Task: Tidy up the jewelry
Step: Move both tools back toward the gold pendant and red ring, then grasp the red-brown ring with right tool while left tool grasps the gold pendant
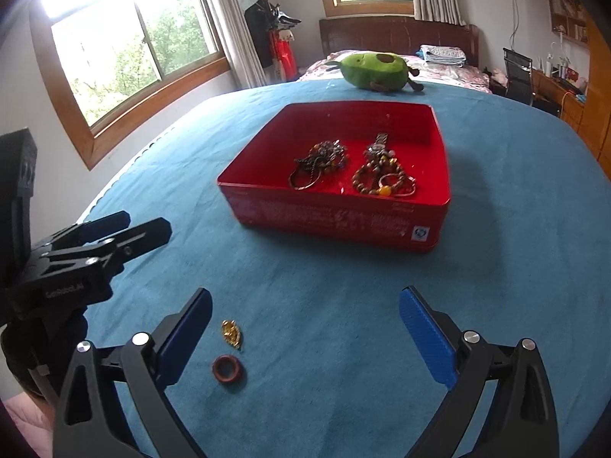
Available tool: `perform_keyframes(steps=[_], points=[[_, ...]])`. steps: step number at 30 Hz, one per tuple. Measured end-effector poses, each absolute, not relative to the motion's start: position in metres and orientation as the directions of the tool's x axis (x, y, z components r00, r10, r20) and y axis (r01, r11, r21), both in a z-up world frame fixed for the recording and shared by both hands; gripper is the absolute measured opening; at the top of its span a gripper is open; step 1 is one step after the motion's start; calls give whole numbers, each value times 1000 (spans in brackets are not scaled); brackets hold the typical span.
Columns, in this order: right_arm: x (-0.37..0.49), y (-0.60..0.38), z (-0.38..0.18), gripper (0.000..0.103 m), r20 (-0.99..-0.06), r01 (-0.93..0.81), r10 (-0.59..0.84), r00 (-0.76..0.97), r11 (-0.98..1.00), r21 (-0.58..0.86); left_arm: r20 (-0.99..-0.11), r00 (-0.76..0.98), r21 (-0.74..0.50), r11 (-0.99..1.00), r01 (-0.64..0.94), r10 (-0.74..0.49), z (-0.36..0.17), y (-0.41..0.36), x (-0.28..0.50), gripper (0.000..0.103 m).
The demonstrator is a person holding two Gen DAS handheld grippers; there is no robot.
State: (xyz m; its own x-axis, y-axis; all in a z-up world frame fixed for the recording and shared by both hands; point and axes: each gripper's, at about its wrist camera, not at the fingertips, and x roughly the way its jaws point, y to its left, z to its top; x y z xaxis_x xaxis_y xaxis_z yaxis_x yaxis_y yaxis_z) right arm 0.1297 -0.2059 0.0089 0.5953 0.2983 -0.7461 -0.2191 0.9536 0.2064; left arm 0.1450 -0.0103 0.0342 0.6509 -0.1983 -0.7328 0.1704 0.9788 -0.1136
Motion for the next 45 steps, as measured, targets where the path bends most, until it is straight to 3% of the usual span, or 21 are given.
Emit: perform_keyframes(steps=[9,14,17,22,28,32,45], points=[[107,-172,-31,87,-813,-268,318,488,941,207,-799,575,-133,984,120,-178,-2,15,131,96],[116,-167,-48,49,-818,-279,437,375,894,350,-802,574,-138,986,97,-169,-5,28,123,96],[122,-164,-53,37,-828,-275,432,358,896,349,-796,581,-137,986,97,-168,-2,30,120,96],[124,-154,-59,28,-856,-289,385,344,911,294,-794,581,-142,984,111,-180,0,30,119,96],[127,-138,-62,26,-877,-323,332,347,920,220,-798,570,-150,981,124,-194,-2,24,121,96],[126,-126,-64,12,-887,-370,304,347,914,168,-803,563,-150,980,130,-197,-3,20,124,96],[117,-185,-47,8,-849,-277,321,419,936,217,-850,477,-137,968,211,-224,-16,-18,137,95]])
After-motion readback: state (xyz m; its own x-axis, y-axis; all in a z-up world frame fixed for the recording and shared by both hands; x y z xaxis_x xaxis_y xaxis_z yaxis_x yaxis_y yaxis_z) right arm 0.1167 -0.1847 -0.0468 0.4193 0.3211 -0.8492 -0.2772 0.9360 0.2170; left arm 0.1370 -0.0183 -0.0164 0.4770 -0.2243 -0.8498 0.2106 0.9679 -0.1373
